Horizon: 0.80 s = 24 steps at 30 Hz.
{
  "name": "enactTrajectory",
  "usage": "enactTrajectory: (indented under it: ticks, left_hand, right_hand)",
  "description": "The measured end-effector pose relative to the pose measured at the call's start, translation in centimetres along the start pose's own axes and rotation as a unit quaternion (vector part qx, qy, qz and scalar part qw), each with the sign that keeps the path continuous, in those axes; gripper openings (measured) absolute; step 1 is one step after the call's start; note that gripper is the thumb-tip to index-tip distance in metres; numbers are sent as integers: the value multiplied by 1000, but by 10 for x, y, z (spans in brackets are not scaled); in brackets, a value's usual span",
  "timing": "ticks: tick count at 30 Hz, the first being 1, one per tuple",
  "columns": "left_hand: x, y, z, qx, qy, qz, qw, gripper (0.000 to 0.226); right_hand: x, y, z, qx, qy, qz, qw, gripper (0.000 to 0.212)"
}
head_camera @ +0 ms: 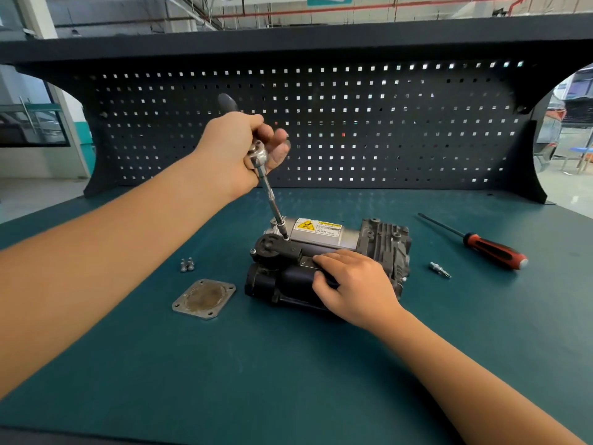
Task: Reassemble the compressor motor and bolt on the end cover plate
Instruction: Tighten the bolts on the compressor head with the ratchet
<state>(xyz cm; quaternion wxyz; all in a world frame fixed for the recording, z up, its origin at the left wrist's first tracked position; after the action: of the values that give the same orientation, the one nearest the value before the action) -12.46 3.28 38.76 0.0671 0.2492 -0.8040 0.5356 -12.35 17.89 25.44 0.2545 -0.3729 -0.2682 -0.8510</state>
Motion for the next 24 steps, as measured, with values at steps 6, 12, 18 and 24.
enactTrajectory:
  ticks: [6, 12, 18, 24]
  left_hand:
    - [-9, -4, -15, 159, 133, -30, 978, 17]
    - [-9, -2, -31, 238, 179, -22, 954, 18]
    - [-5, -1, -35, 253, 194, -5, 948, 18]
    - [-3, -1, -34, 248, 199, -6, 948, 17]
  right_hand:
    - [1, 2, 0, -7, 13, -11, 1000, 15]
    - [2, 2, 0, -16, 20, -9, 1000, 21]
    - [2, 0, -1, -22, 37, -5, 999, 21]
    - [4, -1, -1, -63, 88, -22, 994, 23]
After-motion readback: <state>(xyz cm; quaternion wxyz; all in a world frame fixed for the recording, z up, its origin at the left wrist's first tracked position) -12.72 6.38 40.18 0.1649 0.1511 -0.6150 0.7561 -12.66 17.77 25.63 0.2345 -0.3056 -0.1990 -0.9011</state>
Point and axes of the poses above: each hand's wrist, its own x-axis towards the middle knuckle, its own z-axis out of the back of the hand, y = z × x, the point moved 5 cm from there along x, towards the middle knuckle, and after that the axes turned 13 degrees about -z, right-handed, at the moved point
